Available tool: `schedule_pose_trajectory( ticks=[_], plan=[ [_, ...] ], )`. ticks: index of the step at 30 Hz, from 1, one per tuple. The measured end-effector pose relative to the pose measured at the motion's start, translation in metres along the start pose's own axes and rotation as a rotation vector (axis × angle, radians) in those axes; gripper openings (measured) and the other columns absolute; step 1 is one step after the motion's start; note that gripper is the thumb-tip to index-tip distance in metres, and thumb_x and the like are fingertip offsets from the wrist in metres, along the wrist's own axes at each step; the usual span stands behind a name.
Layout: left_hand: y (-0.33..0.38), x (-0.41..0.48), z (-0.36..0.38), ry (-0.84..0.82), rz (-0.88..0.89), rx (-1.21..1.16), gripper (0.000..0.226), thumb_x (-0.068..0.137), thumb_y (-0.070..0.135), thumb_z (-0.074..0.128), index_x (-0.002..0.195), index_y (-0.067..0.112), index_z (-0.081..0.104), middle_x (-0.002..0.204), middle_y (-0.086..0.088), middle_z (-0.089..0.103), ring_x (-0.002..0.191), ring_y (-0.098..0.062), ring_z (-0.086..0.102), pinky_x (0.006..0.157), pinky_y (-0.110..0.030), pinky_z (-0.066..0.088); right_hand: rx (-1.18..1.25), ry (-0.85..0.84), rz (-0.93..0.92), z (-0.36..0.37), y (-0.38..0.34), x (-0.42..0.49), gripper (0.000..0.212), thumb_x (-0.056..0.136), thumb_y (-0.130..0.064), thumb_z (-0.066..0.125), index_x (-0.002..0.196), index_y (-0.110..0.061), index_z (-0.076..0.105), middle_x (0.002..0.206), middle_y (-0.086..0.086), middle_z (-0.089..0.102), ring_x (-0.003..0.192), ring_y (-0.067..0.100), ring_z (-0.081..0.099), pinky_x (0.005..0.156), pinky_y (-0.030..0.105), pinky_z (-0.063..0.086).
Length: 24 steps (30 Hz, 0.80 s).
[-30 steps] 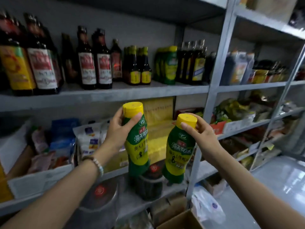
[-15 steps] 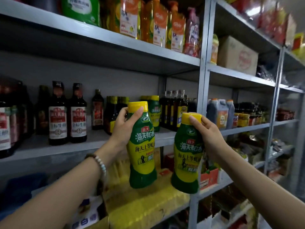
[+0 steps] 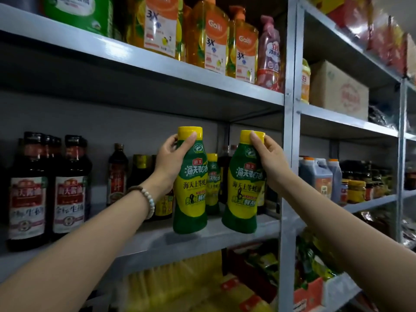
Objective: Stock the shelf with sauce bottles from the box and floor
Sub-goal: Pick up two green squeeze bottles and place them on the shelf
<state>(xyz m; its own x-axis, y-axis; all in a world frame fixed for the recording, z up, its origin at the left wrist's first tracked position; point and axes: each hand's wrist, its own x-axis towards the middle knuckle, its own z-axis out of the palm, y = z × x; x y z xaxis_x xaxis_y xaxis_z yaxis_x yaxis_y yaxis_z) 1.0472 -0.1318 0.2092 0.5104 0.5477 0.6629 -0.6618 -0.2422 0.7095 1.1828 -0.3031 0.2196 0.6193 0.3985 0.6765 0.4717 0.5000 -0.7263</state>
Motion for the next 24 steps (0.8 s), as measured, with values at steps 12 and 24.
schedule_pose_trajectory(
  ticks=[12, 24],
  plan=[
    [-0.087, 0.035, 0.032, 0.138, -0.001, 0.023, 0.032, 0.069, 0.042, 0.072, 0.095, 0.025, 0.067, 0.092, -0.002, 0.075, 0.081, -0.02, 0.072, 0.06, -0.025, 0.055, 0.127, -0.159, 0.049, -0.024, 0.098, 0.084, 0.019, 0.088, -0.03, 0.063, 0.104, -0.02, 0.06, 0.09, 0.0, 0.072, 0.077, 0.014, 0.072, 0.058, 0.022, 0.055],
    [-0.129, 0.043, 0.052, 0.177, -0.005, 0.106, 0.029, 0.077, 0.037, 0.069, 0.101, 0.022, 0.066, 0.092, -0.002, 0.075, 0.082, -0.019, 0.072, 0.06, -0.023, 0.055, 0.154, -0.352, 0.08, -0.041, 0.143, 0.101, 0.038, 0.077, -0.045, 0.064, 0.107, -0.023, 0.06, 0.096, 0.002, 0.074, 0.084, 0.017, 0.072, 0.061, 0.023, 0.055]
  ],
)
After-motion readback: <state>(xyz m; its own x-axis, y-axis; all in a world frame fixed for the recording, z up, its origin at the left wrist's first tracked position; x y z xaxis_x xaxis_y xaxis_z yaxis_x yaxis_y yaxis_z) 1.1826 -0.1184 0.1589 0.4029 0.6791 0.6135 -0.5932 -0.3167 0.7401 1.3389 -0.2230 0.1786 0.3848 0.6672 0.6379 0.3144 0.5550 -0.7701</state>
